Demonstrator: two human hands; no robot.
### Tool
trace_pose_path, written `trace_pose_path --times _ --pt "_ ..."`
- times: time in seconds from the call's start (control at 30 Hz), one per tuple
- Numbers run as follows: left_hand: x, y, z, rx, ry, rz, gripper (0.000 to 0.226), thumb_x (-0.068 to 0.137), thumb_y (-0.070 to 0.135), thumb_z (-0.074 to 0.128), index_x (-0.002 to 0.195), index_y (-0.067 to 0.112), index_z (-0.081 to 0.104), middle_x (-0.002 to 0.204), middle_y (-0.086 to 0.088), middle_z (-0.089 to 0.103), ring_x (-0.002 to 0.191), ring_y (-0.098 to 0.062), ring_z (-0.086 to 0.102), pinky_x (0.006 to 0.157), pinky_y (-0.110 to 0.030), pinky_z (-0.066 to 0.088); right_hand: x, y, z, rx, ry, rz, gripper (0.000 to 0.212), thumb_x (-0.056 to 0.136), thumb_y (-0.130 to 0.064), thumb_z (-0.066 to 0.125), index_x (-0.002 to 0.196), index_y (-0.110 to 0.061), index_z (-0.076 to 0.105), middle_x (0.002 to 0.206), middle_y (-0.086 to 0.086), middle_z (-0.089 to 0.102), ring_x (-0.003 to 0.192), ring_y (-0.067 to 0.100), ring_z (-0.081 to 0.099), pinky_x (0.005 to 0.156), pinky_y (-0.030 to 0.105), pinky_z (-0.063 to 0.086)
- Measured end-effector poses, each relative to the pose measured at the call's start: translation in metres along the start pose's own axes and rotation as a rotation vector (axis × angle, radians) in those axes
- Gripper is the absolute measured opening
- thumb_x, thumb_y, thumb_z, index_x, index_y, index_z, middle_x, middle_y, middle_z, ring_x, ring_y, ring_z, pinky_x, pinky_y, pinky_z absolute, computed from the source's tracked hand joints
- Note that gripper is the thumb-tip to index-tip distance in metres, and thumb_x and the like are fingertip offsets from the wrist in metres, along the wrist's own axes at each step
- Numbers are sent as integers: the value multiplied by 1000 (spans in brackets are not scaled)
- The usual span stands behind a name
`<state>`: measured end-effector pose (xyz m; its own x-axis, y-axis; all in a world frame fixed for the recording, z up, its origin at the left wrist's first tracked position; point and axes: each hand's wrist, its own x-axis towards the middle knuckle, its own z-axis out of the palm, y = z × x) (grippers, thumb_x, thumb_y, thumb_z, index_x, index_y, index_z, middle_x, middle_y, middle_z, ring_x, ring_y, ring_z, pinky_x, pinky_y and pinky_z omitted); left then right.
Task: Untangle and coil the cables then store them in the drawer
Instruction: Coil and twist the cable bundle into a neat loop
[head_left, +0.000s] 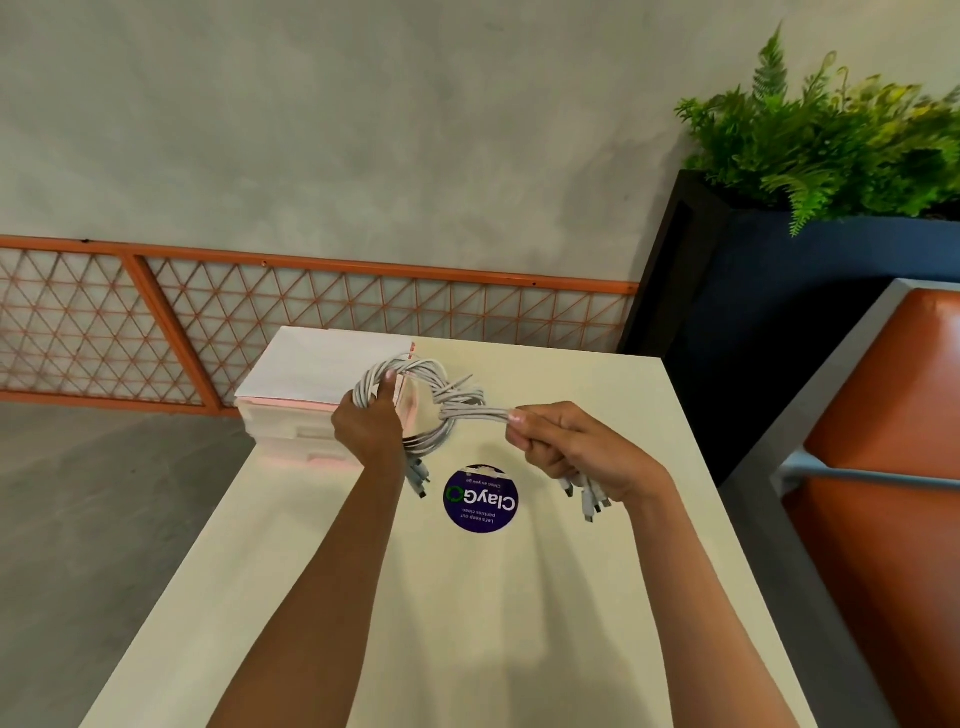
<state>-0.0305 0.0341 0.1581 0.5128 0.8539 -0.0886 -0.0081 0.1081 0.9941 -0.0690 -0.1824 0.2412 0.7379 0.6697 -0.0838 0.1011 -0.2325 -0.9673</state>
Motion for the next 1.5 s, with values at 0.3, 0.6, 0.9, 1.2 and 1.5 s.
trace_pose_path --times 0.3,0.6,0.9,1.2,1.5 --pt "8 17 -2 -149 -14 -6 23 76 27 79 81 9 67 78 -8 68 70 -19 58 78 -44 56 -17 40 -11 -60 -81 84 33 102 -33 38 78 -11 46 59 -5 30 53 9 24 51 22 24" --pt "-18 27 9 -284 -204 185 14 80 22 76 71 20 65 48 14 52 45 -5 39 50 -24 35 3 98 10 -218 -109 253 21 100 -31 44 99 -18 60 94 -1 69 96 4 61 94 24 45" --pt "-38 25 11 -256 -273 245 11 80 17 76 74 22 69 63 10 66 63 -11 58 63 -29 50 25 78 18 -30 462 -154 85 83 -36 67 148 -41 12 152 -14 26 126 0 45 97 17 44" --pt "-42 28 10 -299 -289 57 12 81 19 76 72 20 67 48 13 52 41 -6 38 44 -23 31 46 69 5 -500 424 -297 65 89 -34 63 145 -18 35 149 -8 31 130 -10 28 105 1 19" --pt "-42 39 4 -372 -508 -69 19 84 19 71 70 16 60 48 7 34 39 -7 25 39 -18 26 51 79 9 -197 575 -304 24 99 -19 46 119 -15 58 116 -7 64 108 0 58 96 27 48"
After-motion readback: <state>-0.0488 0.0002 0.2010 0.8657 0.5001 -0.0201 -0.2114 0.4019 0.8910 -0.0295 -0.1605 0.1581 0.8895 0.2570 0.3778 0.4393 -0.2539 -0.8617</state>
